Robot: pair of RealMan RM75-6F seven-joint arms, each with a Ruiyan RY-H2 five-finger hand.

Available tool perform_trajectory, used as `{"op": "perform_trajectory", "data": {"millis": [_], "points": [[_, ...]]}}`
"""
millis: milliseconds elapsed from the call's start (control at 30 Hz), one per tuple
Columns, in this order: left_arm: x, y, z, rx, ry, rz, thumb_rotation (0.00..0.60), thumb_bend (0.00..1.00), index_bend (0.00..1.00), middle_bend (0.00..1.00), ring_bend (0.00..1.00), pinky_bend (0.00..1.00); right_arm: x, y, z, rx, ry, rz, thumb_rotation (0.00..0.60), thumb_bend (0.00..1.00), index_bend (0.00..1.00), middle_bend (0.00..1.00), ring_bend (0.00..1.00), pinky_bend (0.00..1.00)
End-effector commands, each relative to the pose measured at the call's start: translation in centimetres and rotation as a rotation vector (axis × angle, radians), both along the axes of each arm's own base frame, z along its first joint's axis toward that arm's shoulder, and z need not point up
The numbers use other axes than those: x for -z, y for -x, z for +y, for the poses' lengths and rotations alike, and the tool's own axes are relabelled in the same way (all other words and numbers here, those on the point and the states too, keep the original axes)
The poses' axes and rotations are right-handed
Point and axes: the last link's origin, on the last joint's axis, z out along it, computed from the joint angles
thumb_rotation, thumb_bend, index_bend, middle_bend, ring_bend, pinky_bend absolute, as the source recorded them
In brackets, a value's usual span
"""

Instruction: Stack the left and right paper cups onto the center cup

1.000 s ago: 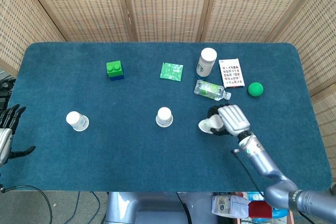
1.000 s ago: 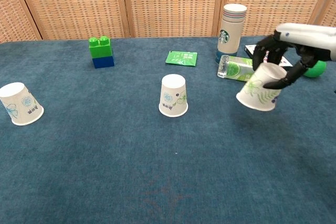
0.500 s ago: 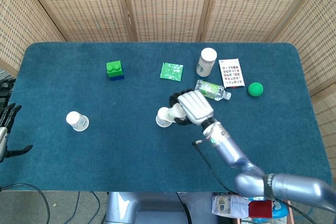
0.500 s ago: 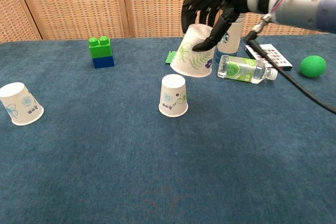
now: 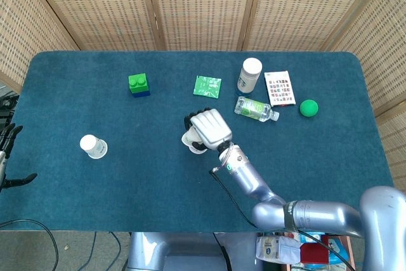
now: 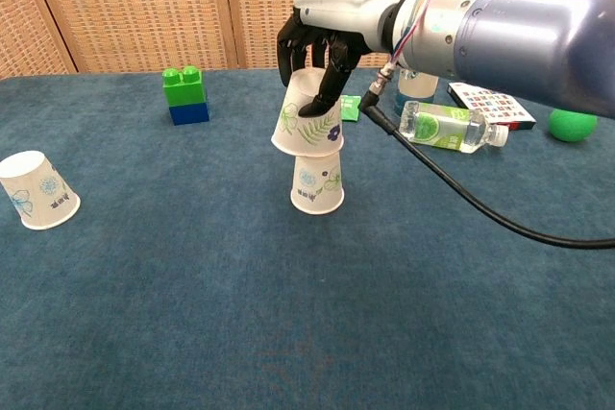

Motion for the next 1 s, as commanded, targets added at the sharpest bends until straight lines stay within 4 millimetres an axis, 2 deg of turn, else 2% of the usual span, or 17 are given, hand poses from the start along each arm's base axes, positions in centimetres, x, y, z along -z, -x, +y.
{"op": "perform_trajectory", "data": {"millis": [33,400,767,833,933,1000], "points": [[0.0,0.0,0.1,-0.002,0.003,0.0,0.6,0.13,0.0,0.0,0.0,0.0,0.5,0.0,-0.2,0.001,0.016,0.02,0.6,0.43,0.5,0.55,0.44,0.41],[0.0,0.2,0.4,-0.012,0.006,0.001,0.6,0.13,0.0,0.0,0.0,0.0,1.0,-0.6,-0.6,0.018,0.016,0.046,0.6,0.43,0.5,0.54,0.45,0.41],[-0.1,0.2,0.4,-0.014,0.003,0.001,0.6,0.13,0.0,0.0,0.0,0.0,1.6,-0.4,-0.5,0.023,0.0,0.084,0.6,0.43,0.5,0.5,0.44,0.41],[-0.1,0.2,0.4,-0.014,0.003,0.002,0.6,0.13,0.0,0.0,0.0,0.0,1.7,-0.4,-0.5,0.021,-0.006,0.087,0.6,0.42,0.47,0.43,0.4,0.38],[-0.1,0.2,0.4,-0.014,0.003,0.002,0.6,0.13,0.0,0.0,0.0,0.0,1.7,-0.5,-0.4,0.021,-0.026,0.079,0.6,0.33,0.38,0.27,0.24,0.24],[-0.1,0.3,0.4,-0.016,0.002,0.002,0.6,0.13,0.0,0.0,0.0,0.0,1.6,-0.6,-0.4,0.014,-0.029,0.072,0.6,0.29,0.35,0.22,0.18,0.17]]}}
